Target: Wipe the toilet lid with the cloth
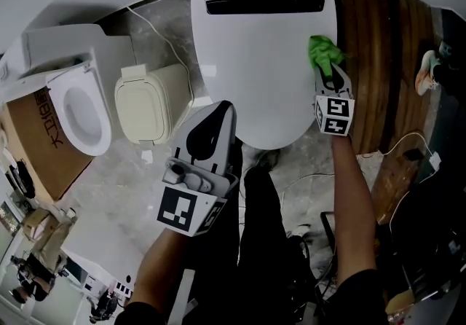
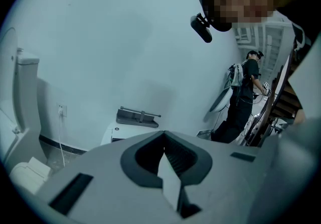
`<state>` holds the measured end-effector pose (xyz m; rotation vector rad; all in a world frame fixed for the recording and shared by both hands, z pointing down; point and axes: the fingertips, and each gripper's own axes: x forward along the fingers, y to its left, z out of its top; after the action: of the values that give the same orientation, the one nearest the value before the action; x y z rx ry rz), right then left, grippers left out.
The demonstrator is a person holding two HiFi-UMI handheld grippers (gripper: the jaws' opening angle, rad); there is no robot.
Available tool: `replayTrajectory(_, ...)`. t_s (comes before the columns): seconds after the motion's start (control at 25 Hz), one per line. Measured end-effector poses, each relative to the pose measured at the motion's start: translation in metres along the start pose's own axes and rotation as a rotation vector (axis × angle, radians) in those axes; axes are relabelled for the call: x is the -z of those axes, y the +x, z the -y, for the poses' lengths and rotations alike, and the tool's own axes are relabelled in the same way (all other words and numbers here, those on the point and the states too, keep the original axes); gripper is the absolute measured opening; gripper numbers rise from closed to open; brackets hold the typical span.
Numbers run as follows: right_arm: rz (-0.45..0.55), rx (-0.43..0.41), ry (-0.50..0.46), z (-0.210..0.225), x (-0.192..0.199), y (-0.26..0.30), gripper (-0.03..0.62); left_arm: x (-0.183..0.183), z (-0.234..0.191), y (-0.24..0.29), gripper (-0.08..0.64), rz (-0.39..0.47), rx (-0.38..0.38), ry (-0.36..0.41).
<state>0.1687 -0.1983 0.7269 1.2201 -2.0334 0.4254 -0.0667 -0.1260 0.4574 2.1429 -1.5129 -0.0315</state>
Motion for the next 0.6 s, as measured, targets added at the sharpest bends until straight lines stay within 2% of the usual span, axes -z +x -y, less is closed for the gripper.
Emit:
replayTrajectory(0.24,-0.014,-0.103,-0.15,-0.027,-0.012,0.008,0.129,0.012,-0.008,-0.006,0.009,-0.038,-0.029,-0.003)
replayTrajectory(0.6,-0.039,-0.282,-0.459,-0.083,-0.017,0.008,0.129,0.02,0.001,-0.02,0.009,-0.015,-0.03,-0.009)
